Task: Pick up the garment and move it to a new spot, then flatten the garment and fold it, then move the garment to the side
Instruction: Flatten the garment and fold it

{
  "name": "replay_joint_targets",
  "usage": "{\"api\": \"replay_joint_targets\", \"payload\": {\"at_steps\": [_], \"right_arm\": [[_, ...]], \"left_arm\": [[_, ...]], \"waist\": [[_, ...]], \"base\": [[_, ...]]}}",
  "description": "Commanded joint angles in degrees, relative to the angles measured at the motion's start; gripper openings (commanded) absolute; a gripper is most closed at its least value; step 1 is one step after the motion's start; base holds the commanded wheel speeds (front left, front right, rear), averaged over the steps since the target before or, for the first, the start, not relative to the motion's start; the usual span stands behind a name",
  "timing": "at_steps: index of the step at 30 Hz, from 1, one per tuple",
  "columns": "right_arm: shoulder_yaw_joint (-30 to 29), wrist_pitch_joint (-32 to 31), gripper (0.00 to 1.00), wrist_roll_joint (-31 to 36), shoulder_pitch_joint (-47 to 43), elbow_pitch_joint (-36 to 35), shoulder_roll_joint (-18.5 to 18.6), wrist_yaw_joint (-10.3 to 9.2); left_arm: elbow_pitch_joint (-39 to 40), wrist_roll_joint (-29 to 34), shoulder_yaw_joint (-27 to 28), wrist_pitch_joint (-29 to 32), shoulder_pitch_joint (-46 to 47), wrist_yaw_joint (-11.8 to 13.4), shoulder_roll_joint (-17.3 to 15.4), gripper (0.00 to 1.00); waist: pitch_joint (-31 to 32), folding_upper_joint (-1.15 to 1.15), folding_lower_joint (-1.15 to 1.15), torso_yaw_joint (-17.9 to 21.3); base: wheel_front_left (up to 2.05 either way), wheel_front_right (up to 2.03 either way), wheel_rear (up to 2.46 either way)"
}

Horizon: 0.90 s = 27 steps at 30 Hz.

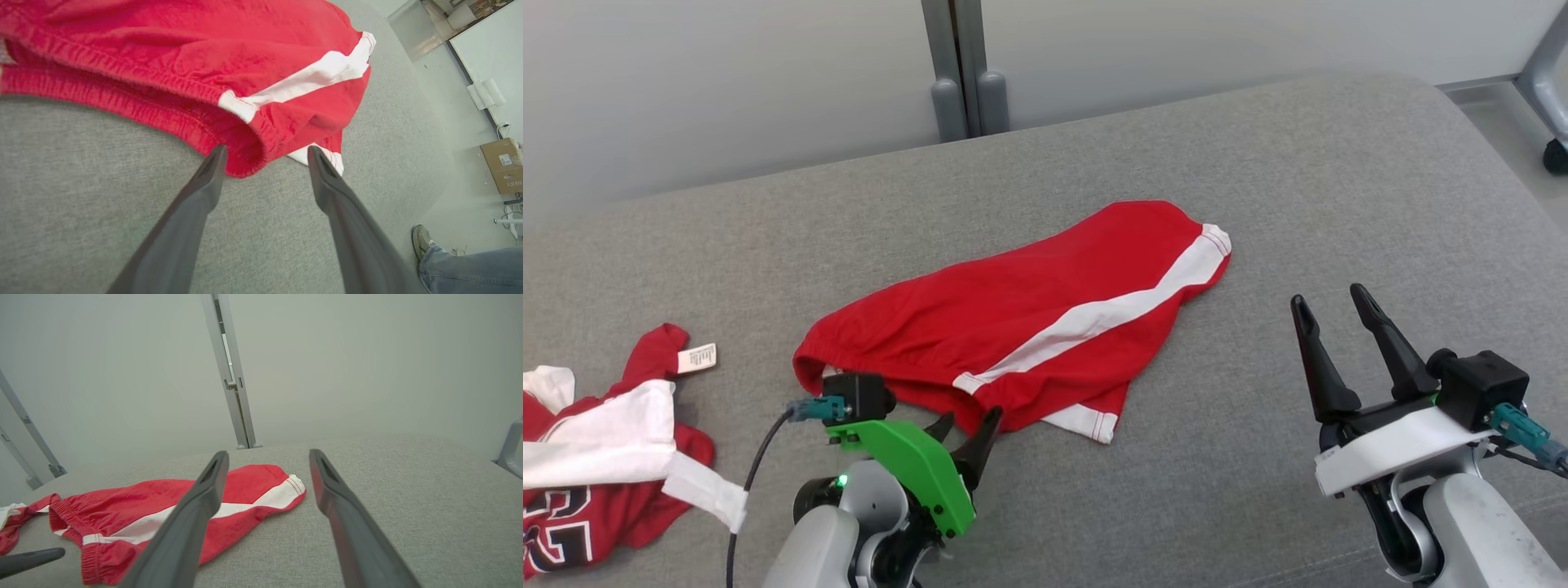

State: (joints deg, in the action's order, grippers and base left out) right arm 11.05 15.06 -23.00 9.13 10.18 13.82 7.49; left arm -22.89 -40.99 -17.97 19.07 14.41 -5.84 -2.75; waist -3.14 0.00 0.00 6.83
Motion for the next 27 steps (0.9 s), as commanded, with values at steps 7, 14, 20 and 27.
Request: {"api": "replay_joint_targets", "payload": {"at_steps": [7,14,20,27], "right_arm": [[0.5,0.2,1.0,-0.5,0.4,0.3,0.0,0.0],[1.1,0.2,1.0,-0.6,0.3,0.8,-0.2,0.0],[0.8,0.2,1.0,-0.6,-0.1,1.1,-0.4,0.0],[-0.2,0.2,1.0,-0.6,-0.5,0.9,-1.0,0.0]], "left_arm": [[-5.7,-3.4,-1.8,-2.0,4.0,0.7,-0.3,1.0],[-11.4,-6.9,-3.4,-5.3,7.1,0.3,-0.3,0.47],[-14.0,-9.0,-5.6,-7.0,9.0,-0.4,-0.3,0.0],[-12.6,-8.9,-6.9,-8.0,9.3,-0.9,-1.4,0.0]], "waist": [[-0.1,0.0,0.0,2.1],[0.1,0.0,0.0,2.9],[0.2,0.0,0.0,2.3],[0.1,0.0,0.0,0.4]], "base": [[0.0,0.0,0.0],[0.0,0.0,0.0],[0.0,0.0,0.0],[0.0,0.0,0.0]]}}
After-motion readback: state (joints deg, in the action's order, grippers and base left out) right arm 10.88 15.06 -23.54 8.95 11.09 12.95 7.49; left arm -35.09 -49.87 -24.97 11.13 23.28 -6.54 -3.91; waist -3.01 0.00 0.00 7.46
